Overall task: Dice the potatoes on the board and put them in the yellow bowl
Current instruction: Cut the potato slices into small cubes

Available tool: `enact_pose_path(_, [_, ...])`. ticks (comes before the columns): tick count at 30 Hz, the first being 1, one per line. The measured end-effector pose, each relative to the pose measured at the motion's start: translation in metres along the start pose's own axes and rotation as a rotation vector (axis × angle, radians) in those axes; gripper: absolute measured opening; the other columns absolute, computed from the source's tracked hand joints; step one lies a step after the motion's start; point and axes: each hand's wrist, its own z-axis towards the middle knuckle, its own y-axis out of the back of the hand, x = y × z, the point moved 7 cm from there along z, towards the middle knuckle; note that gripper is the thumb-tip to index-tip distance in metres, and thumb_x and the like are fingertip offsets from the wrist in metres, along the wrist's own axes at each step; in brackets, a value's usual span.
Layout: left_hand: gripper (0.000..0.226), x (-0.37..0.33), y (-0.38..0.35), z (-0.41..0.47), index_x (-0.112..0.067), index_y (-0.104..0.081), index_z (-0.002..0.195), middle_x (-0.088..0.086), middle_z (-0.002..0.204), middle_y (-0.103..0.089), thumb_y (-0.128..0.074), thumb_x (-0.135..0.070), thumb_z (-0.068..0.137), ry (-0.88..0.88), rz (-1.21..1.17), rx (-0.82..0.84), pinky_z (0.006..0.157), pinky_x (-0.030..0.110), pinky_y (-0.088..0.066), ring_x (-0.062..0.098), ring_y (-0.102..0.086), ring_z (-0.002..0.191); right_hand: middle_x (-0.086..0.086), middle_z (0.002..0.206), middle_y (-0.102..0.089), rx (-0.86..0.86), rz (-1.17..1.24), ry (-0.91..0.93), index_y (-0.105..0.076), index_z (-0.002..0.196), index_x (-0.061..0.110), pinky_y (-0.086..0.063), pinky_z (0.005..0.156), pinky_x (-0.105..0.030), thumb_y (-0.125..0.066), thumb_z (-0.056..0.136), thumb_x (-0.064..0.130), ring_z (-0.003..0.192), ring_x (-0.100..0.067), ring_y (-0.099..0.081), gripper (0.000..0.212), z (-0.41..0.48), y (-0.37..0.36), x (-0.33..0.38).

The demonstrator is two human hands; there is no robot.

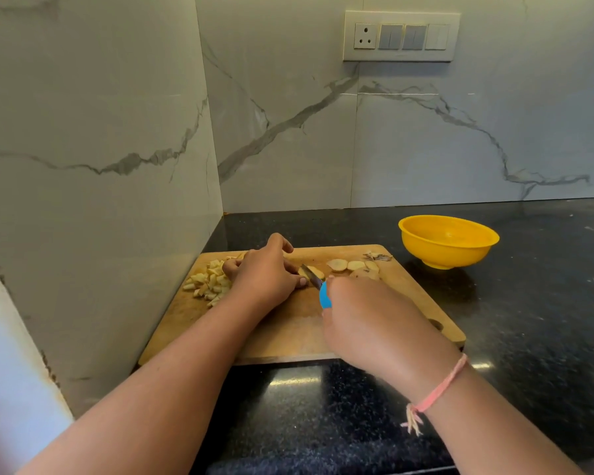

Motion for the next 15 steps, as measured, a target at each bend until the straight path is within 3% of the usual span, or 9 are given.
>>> enact_pose_path(5, [0.041, 0.001, 0.000, -0.002, -0.033, -0.042, 0.119, -0.015, 0.108, -0.067, -0.066, -0.041, 0.086, -0.004, -0.006, 0.007, 0.094, 0.044, -0.026, 0.017, -0.047, 0.123, 0.003, 0.089, -0.050, 0.041, 0.009, 0.035, -0.044, 0.128, 0.020, -0.050, 0.077, -0.029, -0.046, 0.098, 0.027, 0.090, -0.015, -0.056, 0.031, -0.026, 0.004, -0.011])
enact_pose_path(8, [0.040, 0.000, 0.000, -0.003, -0.034, -0.042, 0.119, -0.016, 0.110, -0.066, -0.065, -0.041, 0.087, -0.020, -0.005, 0.019, 0.094, 0.044, -0.025, 0.017, -0.045, 0.124, 0.000, 0.115, -0.055, 0.044, 0.005, 0.016, -0.036, 0.139, 0.023, -0.046, 0.079, -0.028, -0.043, 0.099, 0.029, 0.099, -0.016, -0.055, 0.041, -0.038, 0.008, -0.020])
enact_pose_path(10, [0.041, -0.002, 0.001, -0.005, -0.035, -0.041, 0.121, -0.016, 0.117, -0.064, -0.064, -0.040, 0.088, -0.044, 0.010, 0.032, 0.096, 0.045, -0.024, 0.017, -0.043, 0.127, 0.001, 0.124, -0.054, 0.006, 0.035, 0.020, -0.035, 0.143, 0.025, -0.042, 0.073, -0.022, -0.040, 0.100, 0.033, 0.098, -0.014, -0.054, 0.044, -0.041, 0.012, -0.026])
enact_pose_path(13, [0.040, -0.007, -0.002, -0.005, -0.037, -0.039, 0.126, -0.015, 0.129, -0.058, -0.060, -0.038, 0.091, -0.100, 0.072, 0.076, 0.097, 0.045, -0.023, 0.017, -0.040, 0.130, 0.004, 0.114, -0.058, -0.061, 0.113, 0.010, -0.039, 0.141, 0.028, -0.035, 0.054, -0.016, -0.039, 0.099, 0.041, 0.080, -0.007, -0.051, 0.044, -0.039, 0.016, -0.035])
enact_pose_path(15, [0.039, -0.009, -0.002, -0.004, -0.038, -0.039, 0.127, -0.016, 0.129, -0.057, -0.057, -0.040, 0.093, -0.125, 0.124, 0.091, 0.097, 0.044, -0.026, 0.016, -0.041, 0.129, 0.006, 0.095, -0.060, -0.125, 0.188, -0.005, -0.046, 0.136, 0.027, -0.037, 0.052, -0.016, -0.040, 0.098, 0.042, 0.069, -0.005, -0.051, 0.041, -0.036, 0.018, -0.041])
